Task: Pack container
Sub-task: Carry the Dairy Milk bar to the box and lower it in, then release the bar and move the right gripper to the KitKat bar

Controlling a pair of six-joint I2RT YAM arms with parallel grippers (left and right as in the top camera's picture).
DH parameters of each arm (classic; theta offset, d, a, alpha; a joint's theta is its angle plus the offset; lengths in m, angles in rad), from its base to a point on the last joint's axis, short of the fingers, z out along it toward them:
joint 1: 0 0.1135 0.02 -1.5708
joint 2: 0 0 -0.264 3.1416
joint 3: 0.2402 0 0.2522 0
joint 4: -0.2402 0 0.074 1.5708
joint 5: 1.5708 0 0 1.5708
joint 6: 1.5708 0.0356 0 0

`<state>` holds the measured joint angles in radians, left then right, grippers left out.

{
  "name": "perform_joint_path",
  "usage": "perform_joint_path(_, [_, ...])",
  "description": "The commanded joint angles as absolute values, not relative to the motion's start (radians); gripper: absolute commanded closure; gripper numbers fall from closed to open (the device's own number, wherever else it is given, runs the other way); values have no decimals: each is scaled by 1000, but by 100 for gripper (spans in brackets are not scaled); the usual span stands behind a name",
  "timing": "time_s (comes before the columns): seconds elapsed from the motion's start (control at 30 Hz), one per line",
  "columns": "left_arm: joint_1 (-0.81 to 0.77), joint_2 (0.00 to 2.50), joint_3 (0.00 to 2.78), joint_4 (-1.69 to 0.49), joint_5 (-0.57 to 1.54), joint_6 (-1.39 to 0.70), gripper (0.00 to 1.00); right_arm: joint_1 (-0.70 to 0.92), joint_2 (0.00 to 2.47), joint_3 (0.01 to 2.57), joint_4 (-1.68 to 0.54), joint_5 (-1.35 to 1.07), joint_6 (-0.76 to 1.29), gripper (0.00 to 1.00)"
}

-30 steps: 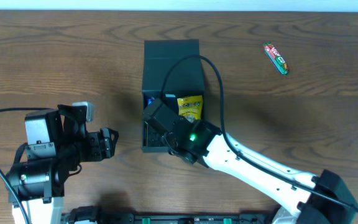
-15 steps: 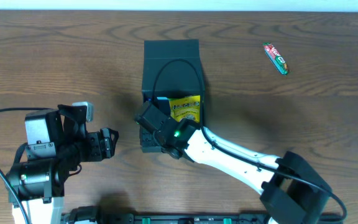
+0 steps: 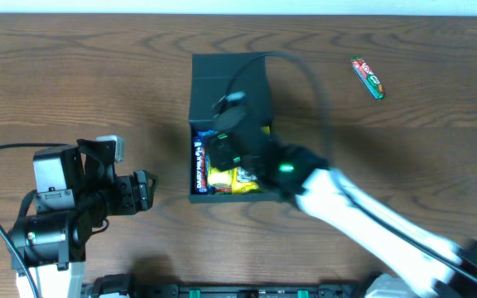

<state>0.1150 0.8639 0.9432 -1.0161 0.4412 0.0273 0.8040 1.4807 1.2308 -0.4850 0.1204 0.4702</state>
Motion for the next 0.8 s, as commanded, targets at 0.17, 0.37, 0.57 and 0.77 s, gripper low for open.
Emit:
perform_joint_path(0.17, [113,863,957,-1019,445,43,19,477,1324,1247,-602,224,151,29])
perform_joint_path(0.37, [113,863,957,-1016,445,43,18,229,1367,1247,-608,158,-55,25])
perform_joint_path(0.57, [113,863,957,-1016,445,46,18,25,1497,1247,-514,59,-247,21])
perform_joint_path(0.77, [113,863,957,-1016,445,46,18,-105,1682,1249,-360,-22,-297,20])
